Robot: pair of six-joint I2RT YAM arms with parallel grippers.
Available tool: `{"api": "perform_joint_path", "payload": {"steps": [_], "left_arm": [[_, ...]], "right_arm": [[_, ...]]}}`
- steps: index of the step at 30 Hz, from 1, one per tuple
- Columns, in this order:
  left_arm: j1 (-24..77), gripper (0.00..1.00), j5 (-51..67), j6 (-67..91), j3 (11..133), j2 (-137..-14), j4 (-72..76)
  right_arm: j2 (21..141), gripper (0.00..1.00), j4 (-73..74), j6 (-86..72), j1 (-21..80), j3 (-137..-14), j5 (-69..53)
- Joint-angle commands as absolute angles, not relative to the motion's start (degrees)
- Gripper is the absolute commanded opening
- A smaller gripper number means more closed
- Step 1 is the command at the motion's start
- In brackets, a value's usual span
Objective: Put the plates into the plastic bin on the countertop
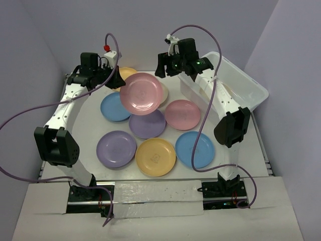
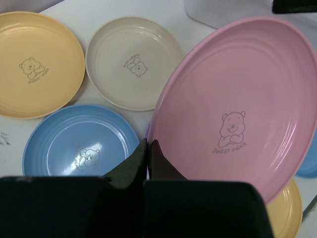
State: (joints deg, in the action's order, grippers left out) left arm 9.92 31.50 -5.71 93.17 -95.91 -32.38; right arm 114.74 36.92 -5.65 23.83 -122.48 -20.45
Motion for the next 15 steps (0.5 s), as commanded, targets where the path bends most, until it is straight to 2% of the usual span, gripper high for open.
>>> {"api": "perform_joint_path", "payload": {"steps": [1, 8, 15], "left_arm": [[11.2, 0.0, 34.8, -5.9, 97.0, -96.6, -31.4], [11.9, 0.0, 34.7, -6.3, 97.3, -97.8, -32.0], [12.1, 0.0, 34.5, -7.3, 95.9, -98.0, -32.6]], "right_arm": [[114.8, 0.72, 39.1, -1.6, 24.0, -122.4, -23.0], [111.3, 0.73, 37.2, -0.8, 23.9, -118.6, -28.6], [112.4, 0.73, 36.7, -6.7, 21.3, -122.3, -31.1]]}}
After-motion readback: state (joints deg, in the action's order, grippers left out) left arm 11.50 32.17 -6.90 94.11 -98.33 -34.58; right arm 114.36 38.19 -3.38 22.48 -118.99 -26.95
